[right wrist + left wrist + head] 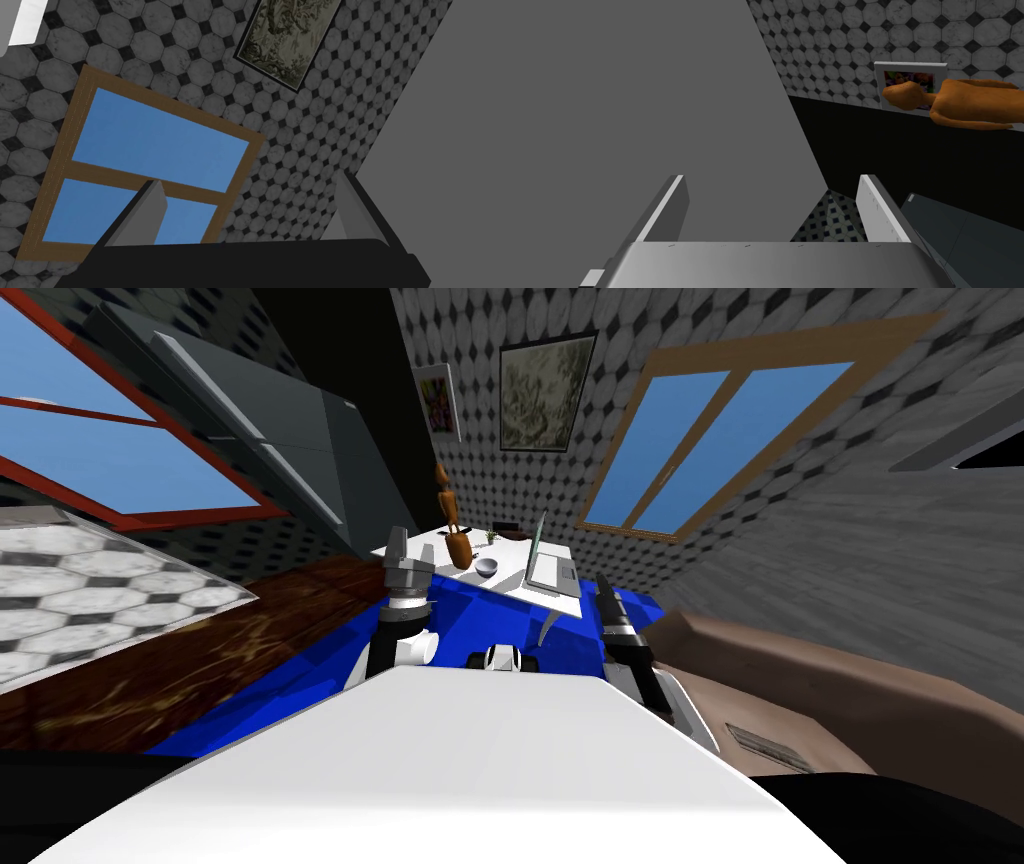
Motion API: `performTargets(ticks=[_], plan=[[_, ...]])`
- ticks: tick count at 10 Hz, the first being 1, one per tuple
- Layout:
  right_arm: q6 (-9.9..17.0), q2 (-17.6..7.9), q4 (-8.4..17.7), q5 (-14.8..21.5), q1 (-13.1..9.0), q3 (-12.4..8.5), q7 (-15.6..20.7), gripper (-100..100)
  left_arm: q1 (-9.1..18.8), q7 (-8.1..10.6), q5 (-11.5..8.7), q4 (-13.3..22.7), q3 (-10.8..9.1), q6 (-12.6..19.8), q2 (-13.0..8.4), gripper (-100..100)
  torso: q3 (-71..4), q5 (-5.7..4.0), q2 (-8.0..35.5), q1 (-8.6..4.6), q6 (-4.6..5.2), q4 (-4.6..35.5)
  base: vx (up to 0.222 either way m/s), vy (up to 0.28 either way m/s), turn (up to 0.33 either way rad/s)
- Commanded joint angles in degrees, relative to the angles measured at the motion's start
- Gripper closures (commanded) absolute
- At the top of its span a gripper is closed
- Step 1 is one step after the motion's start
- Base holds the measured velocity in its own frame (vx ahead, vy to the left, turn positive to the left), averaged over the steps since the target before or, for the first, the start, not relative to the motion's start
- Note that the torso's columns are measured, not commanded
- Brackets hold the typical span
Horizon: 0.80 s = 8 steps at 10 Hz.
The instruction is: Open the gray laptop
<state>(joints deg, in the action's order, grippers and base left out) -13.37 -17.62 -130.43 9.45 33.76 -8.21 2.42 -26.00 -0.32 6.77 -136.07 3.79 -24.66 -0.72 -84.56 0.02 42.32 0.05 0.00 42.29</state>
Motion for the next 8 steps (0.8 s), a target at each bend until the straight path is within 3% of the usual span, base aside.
performTargets(ticks=[1, 8], plan=[[2.9, -2.5, 1.0, 2.8, 0.9, -1.8, 2.4, -100, 0.0, 0.00, 0.0, 0.0, 0.00, 0.0, 0.0, 0, 0.0, -0.01, 0.0, -0.03, -0.01, 0.0, 0.093, 0.173, 0.015], [9.9, -11.1, 4.8, 10.2, 3.4, -7.0, 8.6, -100, 0.0, 0.00, 0.0, 0.0, 0.00, 0.0, 0.0, 0, 0.0, -0.03, -0.1, -0.11, -0.01, 0.0, 0.096, 0.183, 0.014]])
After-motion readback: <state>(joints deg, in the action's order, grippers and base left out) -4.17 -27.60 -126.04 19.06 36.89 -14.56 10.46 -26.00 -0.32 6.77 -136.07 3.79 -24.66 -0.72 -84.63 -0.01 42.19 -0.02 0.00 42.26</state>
